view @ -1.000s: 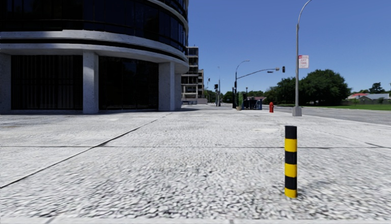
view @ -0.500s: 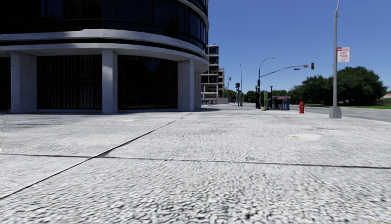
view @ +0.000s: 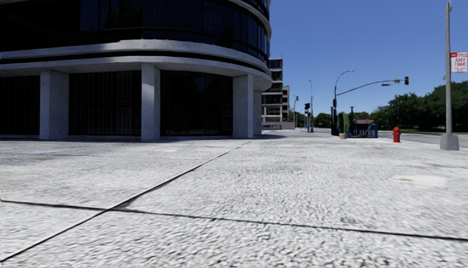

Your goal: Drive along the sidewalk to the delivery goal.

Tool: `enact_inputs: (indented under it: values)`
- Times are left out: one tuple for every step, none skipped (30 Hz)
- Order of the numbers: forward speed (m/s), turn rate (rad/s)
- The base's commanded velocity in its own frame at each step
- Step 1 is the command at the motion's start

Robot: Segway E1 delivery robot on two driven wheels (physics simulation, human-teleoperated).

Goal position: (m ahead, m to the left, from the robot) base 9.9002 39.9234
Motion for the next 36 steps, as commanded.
enact_inputs:
  values:
    - [1.24,0.39]
    - [1.24,0.39]
    - [1.24,0.39]
    - [1.24,0.39]
    - [1.24,0.39]
    - [1.24,0.39]
    - [1.24,0.39]
    - [1.24,0.39]
    - [1.24,0.39]
    - [1.24,0.39]
    - [1.24,0.39]
    - [1.24,0.39]
    - [1.24,0.41]
    - [1.24,0.41]
    - [1.24,0.43]
    - [1.24,0.43]
    - [1.24,0.44]
    - [1.24,0.44]
    - [1.24,0.44]
    - [1.24,0.44]
    - [1.24,0.47]
    - [1.24,0.48]
    - [1.24,0.49]
    - [1.24,0.49]
    - [1.24,0.49]
    - [1.24,0.49]
    - [1.24,0.51]
    - [1.91,0.56]
    - [2.00,0.59]
    - [2.00,0.60]
    - [2.00,0.60]
    - [2.00,0.60]
    - [2.00,0.61]
    - [2.00,0.61]
    - [2.00,0.61]
    - [2.00,0.61]
